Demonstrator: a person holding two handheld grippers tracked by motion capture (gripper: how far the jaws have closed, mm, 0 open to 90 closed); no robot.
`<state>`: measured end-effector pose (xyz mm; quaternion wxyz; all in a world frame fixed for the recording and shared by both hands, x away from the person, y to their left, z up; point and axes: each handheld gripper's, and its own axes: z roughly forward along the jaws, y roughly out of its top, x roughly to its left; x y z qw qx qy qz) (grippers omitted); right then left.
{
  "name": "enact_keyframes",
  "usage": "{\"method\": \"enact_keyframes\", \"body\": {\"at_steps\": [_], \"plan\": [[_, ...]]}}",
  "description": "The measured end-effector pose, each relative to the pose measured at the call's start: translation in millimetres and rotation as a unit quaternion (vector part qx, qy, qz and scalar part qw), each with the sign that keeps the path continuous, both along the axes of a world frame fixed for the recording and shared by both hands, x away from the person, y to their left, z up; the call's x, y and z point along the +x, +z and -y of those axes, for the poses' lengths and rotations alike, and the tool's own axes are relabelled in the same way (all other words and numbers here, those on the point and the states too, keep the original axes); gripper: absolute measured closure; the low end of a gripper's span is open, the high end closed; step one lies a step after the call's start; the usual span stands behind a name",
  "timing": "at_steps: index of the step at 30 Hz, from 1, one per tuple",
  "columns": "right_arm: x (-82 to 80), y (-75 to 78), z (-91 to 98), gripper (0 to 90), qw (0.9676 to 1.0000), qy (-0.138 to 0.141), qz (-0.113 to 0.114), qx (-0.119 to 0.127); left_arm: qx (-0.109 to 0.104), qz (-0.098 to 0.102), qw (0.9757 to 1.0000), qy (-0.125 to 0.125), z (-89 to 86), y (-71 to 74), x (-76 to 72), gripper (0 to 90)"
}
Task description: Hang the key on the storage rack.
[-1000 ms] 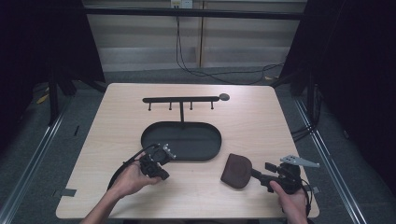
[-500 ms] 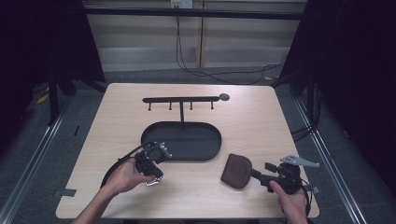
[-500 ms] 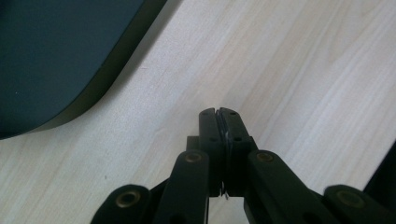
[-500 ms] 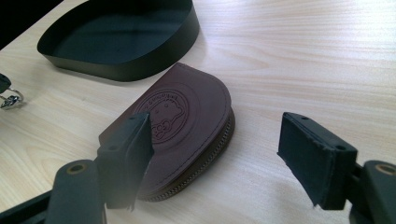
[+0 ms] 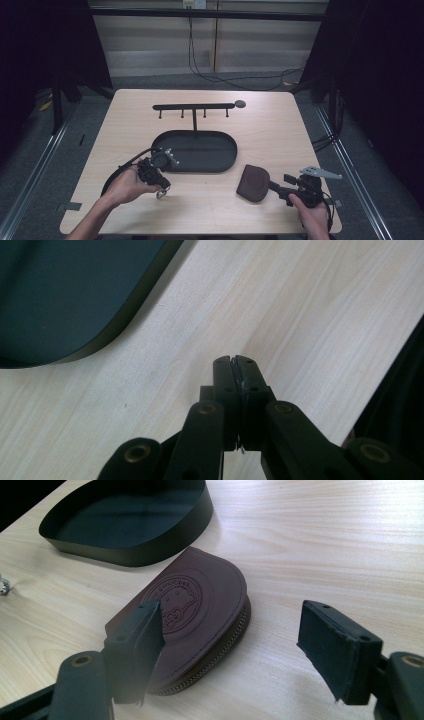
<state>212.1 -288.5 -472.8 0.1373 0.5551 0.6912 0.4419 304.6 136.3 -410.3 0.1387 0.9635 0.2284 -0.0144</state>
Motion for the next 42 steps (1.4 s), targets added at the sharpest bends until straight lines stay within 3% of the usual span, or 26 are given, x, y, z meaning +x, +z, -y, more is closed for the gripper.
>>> {"method": "enact_keyframes", "body": {"at_steps": [13, 17, 22, 26, 29, 30, 37, 42], "plan": [[0.0, 0.1, -0.2, 25.9, 1.0000, -0.001, -0.001, -0.001, 0.012, -0.001, 0.9999, 0.005, -5.3, 23.4, 1.7, 89.4], [0.1, -0.1, -0.3, 25.9, 1.0000, 0.000, 0.000, -0.001, 0.009, 0.000, 0.9998, 0.018, -8.9, 31.1, 4.8, 89.4], [0.3, -0.1, -0.6, 25.8, 1.0000, 0.000, -0.002, -0.001, 0.026, 0.002, 0.9995, 0.015, -10.2, 40.5, 7.2, 89.4], [0.3, -0.2, -0.7, 25.8, 1.0000, 0.000, -0.002, -0.002, 0.032, -0.002, 0.9994, 0.012, -10.0, 43.8, 7.4, 89.4], [0.4, -0.2, -0.8, 25.7, 1.0000, 0.001, -0.002, -0.002, 0.032, 0.006, 0.9994, 0.014, -10.2, 49.5, 8.3, 89.5], [0.5, -0.3, -0.7, 25.7, 1.0000, 0.001, -0.002, -0.001, 0.039, -0.003, 0.9992, 0.007, -10.6, 51.2, 9.5, 89.4], [1.2, -0.6, -0.9, 25.6, 1.0000, 0.002, -0.004, -0.001, 0.040, -0.002, 0.9990, 0.022, -16.2, 61.6, 17.1, 89.4], [1.2, -0.7, -0.8, 25.5, 1.0000, 0.001, -0.005, -0.002, 0.036, -0.004, 0.9992, 0.016, -19.4, 68.0, 24.6, 89.4]]}}
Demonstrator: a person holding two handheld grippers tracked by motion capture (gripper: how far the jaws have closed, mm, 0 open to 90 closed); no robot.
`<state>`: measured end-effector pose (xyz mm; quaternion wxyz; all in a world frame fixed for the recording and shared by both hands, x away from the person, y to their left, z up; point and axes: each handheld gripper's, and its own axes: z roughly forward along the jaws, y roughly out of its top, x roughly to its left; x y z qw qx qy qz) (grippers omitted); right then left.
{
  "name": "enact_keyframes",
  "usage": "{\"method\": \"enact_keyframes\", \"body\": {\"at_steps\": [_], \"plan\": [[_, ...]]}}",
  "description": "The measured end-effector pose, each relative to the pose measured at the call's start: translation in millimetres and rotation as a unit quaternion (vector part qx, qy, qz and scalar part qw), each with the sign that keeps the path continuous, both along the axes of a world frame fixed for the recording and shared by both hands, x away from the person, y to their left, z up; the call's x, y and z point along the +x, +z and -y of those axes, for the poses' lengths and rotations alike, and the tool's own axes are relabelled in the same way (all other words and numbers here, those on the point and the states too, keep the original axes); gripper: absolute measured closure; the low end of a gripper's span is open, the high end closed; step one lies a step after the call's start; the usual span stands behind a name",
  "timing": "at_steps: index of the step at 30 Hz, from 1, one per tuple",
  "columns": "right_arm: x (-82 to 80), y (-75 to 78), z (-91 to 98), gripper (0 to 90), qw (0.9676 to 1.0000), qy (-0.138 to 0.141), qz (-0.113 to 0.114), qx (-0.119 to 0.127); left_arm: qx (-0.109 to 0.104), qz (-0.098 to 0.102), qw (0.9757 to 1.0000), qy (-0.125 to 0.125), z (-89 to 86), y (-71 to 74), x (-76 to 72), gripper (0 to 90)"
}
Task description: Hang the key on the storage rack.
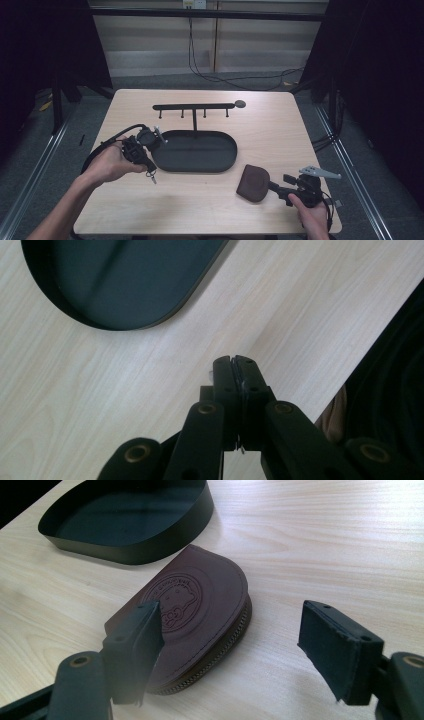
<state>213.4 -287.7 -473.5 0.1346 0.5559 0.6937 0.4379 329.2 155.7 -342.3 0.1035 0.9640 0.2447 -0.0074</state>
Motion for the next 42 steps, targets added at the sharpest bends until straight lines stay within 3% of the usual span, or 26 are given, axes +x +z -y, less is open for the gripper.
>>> {"method": "enact_keyframes", "body": {"at_steps": [11, 20, 24, 31, 36, 42], "plan": [[0.2, 0.2, 0.4, 25.4, 1.0000, 0.000, -0.001, 0.001, 0.007, -0.002, 1.0000, 0.005, 5.0, 8.3, 10.3, 89.4], [-0.2, 0.4, -0.1, 25.4, 1.0000, 0.004, 0.000, -0.001, -0.001, 0.008, 0.9999, 0.008, 3.5, 29.7, 14.1, 89.5], [0.2, 0.4, -0.9, 25.0, 1.0000, 0.004, 0.000, -0.001, 0.016, 0.001, 0.9997, 0.021, 3.5, 33.0, 19.6, 89.5], [1.1, -0.1, -0.4, 24.9, 1.0000, 0.004, -0.001, 0.000, 0.009, 0.003, 0.9997, 0.021, 5.8, 44.1, 25.1, 89.5], [1.1, -0.4, -0.9, 24.8, 1.0000, 0.007, -0.001, -0.002, 0.023, 0.009, 0.9993, 0.027, 7.4, 52.1, 30.7, 89.5], [1.0, -0.2, -0.9, 24.8, 1.0000, 0.006, -0.001, -0.002, 0.024, 0.014, 0.9993, 0.027, 8.9, 59.5, 36.5, 89.6]]}}
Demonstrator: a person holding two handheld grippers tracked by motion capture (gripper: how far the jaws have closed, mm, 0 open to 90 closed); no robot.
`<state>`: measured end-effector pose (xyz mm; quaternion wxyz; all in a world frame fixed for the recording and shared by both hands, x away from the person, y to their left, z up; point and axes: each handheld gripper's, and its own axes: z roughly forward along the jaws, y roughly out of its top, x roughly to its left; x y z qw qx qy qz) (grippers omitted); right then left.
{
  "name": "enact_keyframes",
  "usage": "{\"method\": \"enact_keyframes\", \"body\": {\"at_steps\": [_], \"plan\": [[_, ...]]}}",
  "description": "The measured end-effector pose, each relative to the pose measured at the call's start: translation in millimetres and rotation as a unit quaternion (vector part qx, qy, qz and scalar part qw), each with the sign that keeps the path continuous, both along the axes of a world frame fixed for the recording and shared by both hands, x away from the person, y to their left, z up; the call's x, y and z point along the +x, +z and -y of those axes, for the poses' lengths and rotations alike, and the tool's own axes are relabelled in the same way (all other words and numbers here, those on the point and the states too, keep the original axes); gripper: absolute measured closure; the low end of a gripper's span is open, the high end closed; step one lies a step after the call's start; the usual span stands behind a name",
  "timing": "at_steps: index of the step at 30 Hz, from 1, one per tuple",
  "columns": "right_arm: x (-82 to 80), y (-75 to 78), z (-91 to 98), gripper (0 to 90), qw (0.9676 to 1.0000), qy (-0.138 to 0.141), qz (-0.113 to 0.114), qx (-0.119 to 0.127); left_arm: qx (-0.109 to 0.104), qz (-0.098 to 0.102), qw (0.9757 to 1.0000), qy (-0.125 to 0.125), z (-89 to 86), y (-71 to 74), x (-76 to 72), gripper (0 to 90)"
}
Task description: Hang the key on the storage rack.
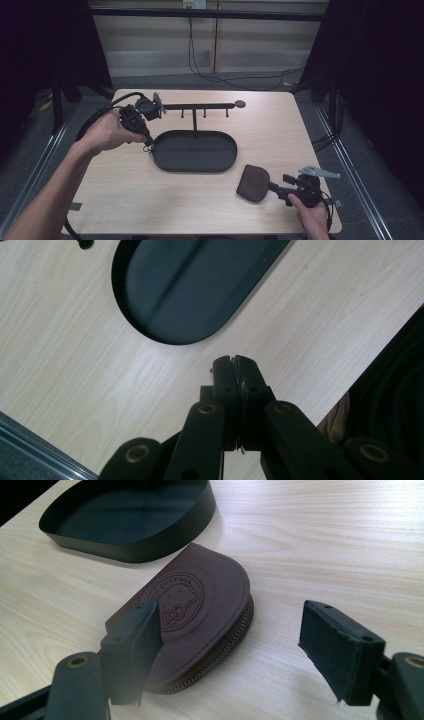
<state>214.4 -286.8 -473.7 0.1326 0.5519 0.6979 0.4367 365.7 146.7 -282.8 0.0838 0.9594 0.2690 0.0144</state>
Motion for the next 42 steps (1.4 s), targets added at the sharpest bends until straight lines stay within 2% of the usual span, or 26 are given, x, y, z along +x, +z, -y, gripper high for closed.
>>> {"method": "enact_keyframes", "body": {"at_steps": [11, 14, 16, 19, 20, 23, 26, 29, 33, 35, 40, 42], "plan": [[0.9, -0.6, 0.0, 24.7, 1.0000, 0.003, -0.003, 0.002, -0.005, -0.003, 1.0000, 0.001, 2.7, 5.9, 18.6, 89.6], [1.3, -0.9, -0.2, 24.7, 1.0000, 0.005, -0.004, 0.002, -0.018, -0.001, 0.9998, -0.002, 4.2, 9.6, 25.6, 89.5], [1.4, -0.9, -0.2, 24.7, 1.0000, 0.005, -0.005, 0.002, -0.017, 0.000, 0.9998, 0.007, 6.5, 10.2, 29.6, 89.5], [1.3, -0.9, 0.1, 24.6, 1.0000, 0.006, -0.004, 0.003, -0.014, 0.002, 0.9999, 0.008, 8.2, 10.7, 33.5, 89.6], [1.1, -0.8, 0.1, 24.6, 1.0000, 0.005, -0.005, 0.003, -0.018, -0.002, 0.9998, 0.008, 9.0, 11.0, 36.5, 89.6], [0.9, -0.6, 0.3, 24.6, 1.0000, 0.006, -0.007, 0.004, -0.012, -0.005, 0.9998, 0.017, 10.3, 9.9, 38.7, 89.5], [0.7, -0.8, 1.7, 24.6, 1.0000, 0.007, -0.004, 0.003, -0.011, 0.003, 0.9997, 0.022, 11.0, 10.0, 45.3, 89.5], [0.8, -0.6, 1.8, 24.6, 1.0000, 0.007, -0.004, 0.004, -0.012, 0.003, 0.9997, 0.024, 11.1, 10.9, 49.3, 89.5], [1.0, -0.8, 1.6, 24.6, 1.0000, 0.008, -0.004, 0.004, -0.024, 0.003, 0.9992, 0.032, 8.8, 13.9, 56.1, 89.5], [1.2, -0.8, 1.6, 24.6, 1.0000, 0.007, -0.005, 0.004, -0.031, -0.004, 0.9989, 0.034, 7.3, 15.0, 59.3, 89.5], [0.9, -0.7, 1.5, 24.6, 0.9999, 0.010, -0.005, 0.004, -0.030, 0.000, 0.9988, 0.039, 7.6, 16.4, 64.6, 89.5], [1.1, -0.7, 1.4, 24.6, 0.9999, 0.010, -0.006, 0.004, -0.040, 0.000, 0.9983, 0.042, 6.9, 18.5, 67.4, 89.5]]}}
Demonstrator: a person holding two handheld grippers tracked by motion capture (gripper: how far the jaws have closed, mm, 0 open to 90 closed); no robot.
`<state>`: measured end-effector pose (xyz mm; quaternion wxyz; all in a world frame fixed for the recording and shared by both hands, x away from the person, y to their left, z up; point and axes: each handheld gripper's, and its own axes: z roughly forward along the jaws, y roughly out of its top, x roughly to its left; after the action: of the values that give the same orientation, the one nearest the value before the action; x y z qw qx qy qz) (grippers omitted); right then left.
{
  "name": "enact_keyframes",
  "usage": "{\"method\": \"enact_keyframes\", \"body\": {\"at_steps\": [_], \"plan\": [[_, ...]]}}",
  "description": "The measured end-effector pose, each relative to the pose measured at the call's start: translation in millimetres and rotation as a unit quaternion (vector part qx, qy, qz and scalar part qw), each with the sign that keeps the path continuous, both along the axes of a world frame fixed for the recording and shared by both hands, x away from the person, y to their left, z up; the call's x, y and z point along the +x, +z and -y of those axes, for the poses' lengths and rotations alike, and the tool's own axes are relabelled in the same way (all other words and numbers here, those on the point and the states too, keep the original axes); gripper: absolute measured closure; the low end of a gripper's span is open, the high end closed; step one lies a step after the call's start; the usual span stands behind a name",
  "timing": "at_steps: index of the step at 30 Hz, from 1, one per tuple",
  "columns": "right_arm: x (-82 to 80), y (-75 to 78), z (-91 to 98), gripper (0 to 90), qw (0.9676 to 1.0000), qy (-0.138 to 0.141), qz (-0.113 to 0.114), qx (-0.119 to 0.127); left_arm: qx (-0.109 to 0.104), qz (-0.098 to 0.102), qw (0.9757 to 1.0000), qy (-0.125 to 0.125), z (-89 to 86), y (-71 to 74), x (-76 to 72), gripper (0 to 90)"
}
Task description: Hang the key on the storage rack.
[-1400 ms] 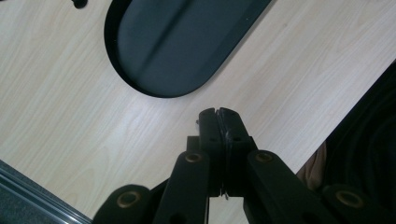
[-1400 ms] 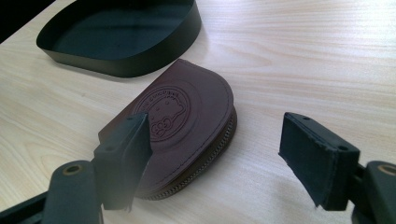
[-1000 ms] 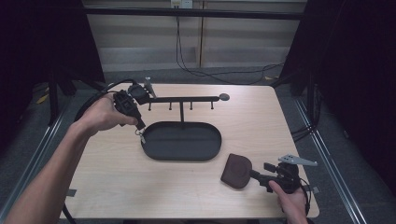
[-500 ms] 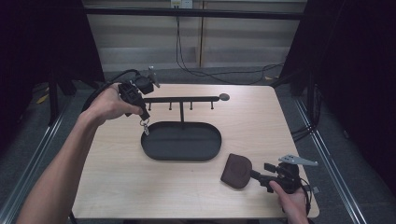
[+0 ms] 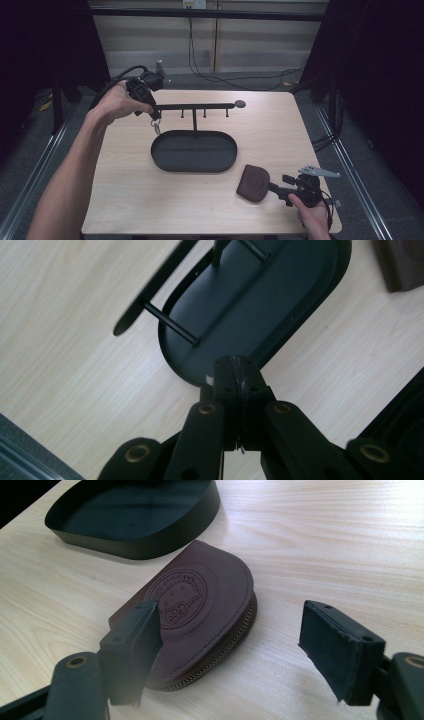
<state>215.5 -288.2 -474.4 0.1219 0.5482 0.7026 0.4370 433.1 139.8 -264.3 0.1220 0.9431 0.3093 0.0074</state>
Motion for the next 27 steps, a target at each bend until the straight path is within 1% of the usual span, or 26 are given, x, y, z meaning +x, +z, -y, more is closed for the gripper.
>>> {"method": "enact_keyframes", "body": {"at_steps": [3, 5, 6, 7, 9, 10, 13, 14, 17, 18, 20, 21, 23, 25, 27], "plan": [[0.2, -0.1, 0.0, 24.6, 1.0000, 0.001, 0.000, 0.000, 0.006, 0.004, 1.0000, 0.007, 1.3, -0.4, 4.2, 89.5], [0.2, -0.1, 0.0, 24.6, 1.0000, 0.001, 0.000, 0.000, 0.006, 0.005, 0.9999, 0.009, 1.6, -0.5, 5.1, 89.5], [0.3, -0.2, 0.0, 24.5, 1.0000, 0.002, 0.000, 0.001, 0.006, 0.003, 1.0000, 0.006, 2.0, -0.9, 6.3, 89.5], [0.4, -0.2, -0.1, 24.5, 1.0000, 0.002, 0.000, 0.001, 0.003, 0.006, 0.9999, 0.010, 2.5, -1.7, 6.6, 89.5], [0.0, 0.0, -0.3, 24.6, 1.0000, 0.003, 0.001, 0.000, 0.006, -0.001, 1.0000, 0.005, 4.2, -4.8, 10.0, 89.5], [-0.1, 0.0, -0.4, 24.5, 1.0000, 0.003, 0.001, 0.000, 0.004, 0.000, 0.9999, 0.013, 5.6, -5.4, 10.1, 89.5], [0.0, 0.0, -0.3, 24.5, 1.0000, 0.003, 0.000, 0.000, 0.003, 0.001, 0.9999, 0.013, 7.0, -6.4, 11.3, 89.5], [-0.1, 0.0, -0.3, 24.5, 1.0000, 0.004, 0.001, 0.000, 0.006, 0.005, 0.9998, 0.018, 7.9, -7.7, 12.9, 89.5], [0.1, -0.1, -0.3, 24.5, 1.0000, 0.005, 0.001, 0.001, 0.009, 0.005, 0.9998, 0.017, 7.7, -10.3, 15.0, 89.5], [0.3, -0.2, -0.2, 24.5, 1.0000, 0.005, 0.001, 0.001, 0.008, 0.007, 0.9997, 0.022, 7.0, -11.4, 15.9, 89.5], [0.3, -0.3, -0.2, 24.5, 1.0000, 0.005, 0.001, 0.001, 0.006, 0.004, 0.9996, 0.027, 4.4, -14.4, 17.4, 89.5], [0.2, -0.3, -0.2, 24.5, 1.0000, 0.005, 0.001, 0.000, 0.008, 0.010, 0.9996, 0.026, 3.2, -16.3, 17.8, 89.5], [0.3, -0.3, -0.2, 24.5, 1.0000, 0.005, 0.000, 0.001, 0.009, 0.011, 0.9996, 0.026, 3.0, -16.8, 17.4, 89.5], [0.4, -0.5, -0.3, 24.5, 1.0000, 0.005, -0.001, 0.002, 0.016, 0.015, 0.9995, 0.024, 4.3, -17.4, 16.0, 89.5], [0.5, -0.6, -0.3, 24.4, 1.0000, 0.005, -0.002, 0.003, 0.018, 0.016, 0.9995, 0.023, 5.6, -18.8, 16.0, 89.5]]}}
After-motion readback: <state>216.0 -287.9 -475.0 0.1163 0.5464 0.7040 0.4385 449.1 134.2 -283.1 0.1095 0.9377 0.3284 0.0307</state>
